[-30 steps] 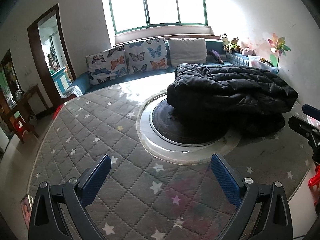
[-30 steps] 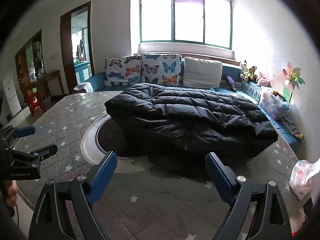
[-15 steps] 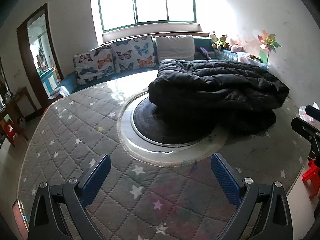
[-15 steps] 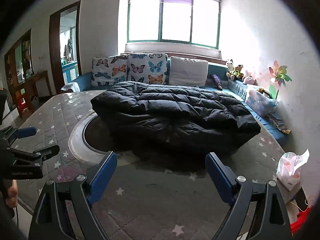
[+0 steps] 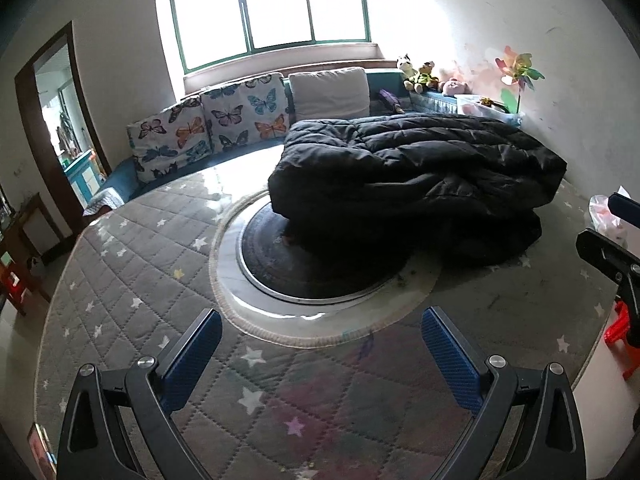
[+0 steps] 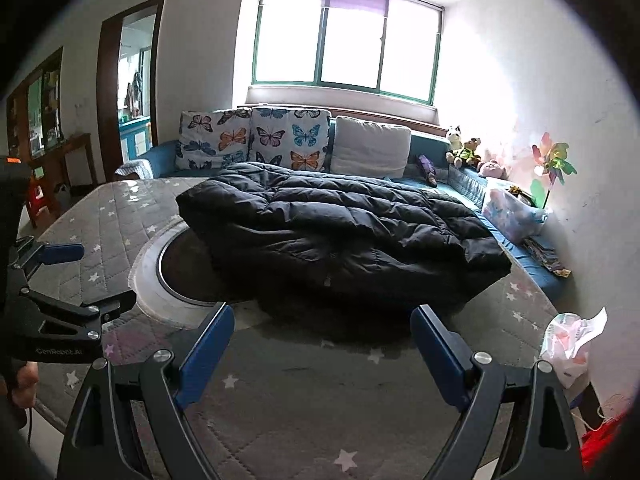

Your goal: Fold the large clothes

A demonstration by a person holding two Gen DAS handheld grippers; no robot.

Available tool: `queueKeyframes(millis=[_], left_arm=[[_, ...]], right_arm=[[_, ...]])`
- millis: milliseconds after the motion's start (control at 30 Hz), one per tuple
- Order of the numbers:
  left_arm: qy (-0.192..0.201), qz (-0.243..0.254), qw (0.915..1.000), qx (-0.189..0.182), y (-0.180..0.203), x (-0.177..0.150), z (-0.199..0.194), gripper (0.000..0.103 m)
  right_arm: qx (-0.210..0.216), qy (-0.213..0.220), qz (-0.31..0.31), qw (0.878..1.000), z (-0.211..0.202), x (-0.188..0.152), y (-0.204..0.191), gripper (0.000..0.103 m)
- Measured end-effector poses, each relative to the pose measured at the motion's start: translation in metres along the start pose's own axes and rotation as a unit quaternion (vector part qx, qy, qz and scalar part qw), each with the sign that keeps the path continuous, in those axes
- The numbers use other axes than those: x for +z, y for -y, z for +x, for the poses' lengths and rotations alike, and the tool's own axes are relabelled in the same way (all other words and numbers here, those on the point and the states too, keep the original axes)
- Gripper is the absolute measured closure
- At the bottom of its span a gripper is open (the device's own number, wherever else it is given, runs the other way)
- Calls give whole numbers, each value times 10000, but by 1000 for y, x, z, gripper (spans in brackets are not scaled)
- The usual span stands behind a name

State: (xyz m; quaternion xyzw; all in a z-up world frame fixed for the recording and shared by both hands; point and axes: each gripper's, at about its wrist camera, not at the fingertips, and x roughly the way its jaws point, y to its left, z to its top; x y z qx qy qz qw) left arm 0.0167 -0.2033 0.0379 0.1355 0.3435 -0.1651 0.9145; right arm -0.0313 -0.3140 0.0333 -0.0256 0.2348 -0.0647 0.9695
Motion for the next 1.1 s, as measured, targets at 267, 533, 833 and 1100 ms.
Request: queueKeyframes(millis=[267,533,833,1100], left_arm=[[-77,18,9999,-120,8,5,9,0],[-38,134,9997,-203,19,15,11,0],[-44,175,9994,-279,29,23,16,0],[62,254,9992,-311,33,25,14,0]], right_arm=[[-104,-24,132,9999,-3,-4,8,5],[-161,-201,313,9992,4,-8,22,5],[-285,-411,428,9978,13,-12,36,5],[-300,-487,536,9969,18,-15,46,5]])
